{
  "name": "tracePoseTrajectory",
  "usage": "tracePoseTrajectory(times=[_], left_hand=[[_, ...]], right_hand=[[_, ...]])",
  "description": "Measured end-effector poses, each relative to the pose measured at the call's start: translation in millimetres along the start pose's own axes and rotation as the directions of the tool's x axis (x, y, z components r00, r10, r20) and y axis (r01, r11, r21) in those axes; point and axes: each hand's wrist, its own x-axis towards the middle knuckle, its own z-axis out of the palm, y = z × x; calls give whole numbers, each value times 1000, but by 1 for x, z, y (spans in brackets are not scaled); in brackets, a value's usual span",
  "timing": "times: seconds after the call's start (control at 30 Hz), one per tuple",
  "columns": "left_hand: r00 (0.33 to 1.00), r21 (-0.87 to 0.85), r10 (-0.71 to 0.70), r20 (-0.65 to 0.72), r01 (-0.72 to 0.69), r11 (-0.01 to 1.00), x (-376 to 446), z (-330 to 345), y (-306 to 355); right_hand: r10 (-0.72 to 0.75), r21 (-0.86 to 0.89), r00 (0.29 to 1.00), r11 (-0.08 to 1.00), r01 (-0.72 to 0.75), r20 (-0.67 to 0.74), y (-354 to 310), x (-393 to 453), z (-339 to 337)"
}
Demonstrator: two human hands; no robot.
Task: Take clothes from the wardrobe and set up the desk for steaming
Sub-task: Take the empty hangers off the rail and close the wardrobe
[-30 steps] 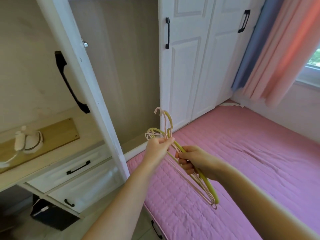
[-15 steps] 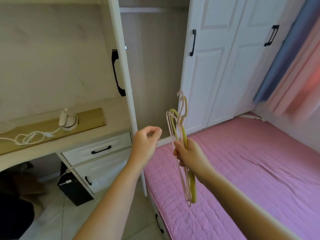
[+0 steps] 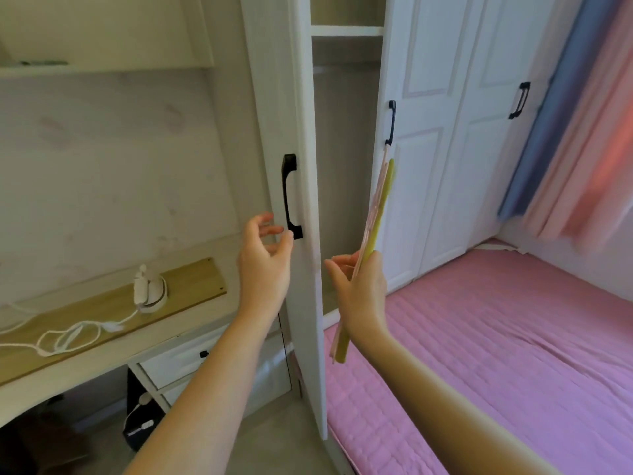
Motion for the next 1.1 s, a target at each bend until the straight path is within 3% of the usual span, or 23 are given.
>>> tracePoseTrajectory(times=[0.17, 0.33, 0.47, 0.57, 0.8, 1.1], left_hand=[[993, 46, 89, 81, -93, 995, 33, -4, 11], [970, -29, 162, 183, -160, 987, 49, -4, 15], [963, -12, 195, 184, -197, 980, 53, -3, 10], [957, 18, 226, 180, -232, 972, 52, -4, 7], [946, 93, 294, 140, -308, 947, 50, 5, 6], [931, 12, 317, 182, -324, 946, 58, 39, 6]], right_hand=[[-64, 21, 992, 998, 66, -107, -13, 5, 35], [-111, -1, 979, 994, 113, -168, -20, 8, 41], [-23, 110, 984, 993, 43, -179, -21, 11, 42], [-116, -39, 975, 993, 111, -189, -21, 9, 43], [-71, -22, 978, 997, 68, -195, -15, 15, 36], [-119, -52, 975, 992, 111, -188, 0, 42, 9]])
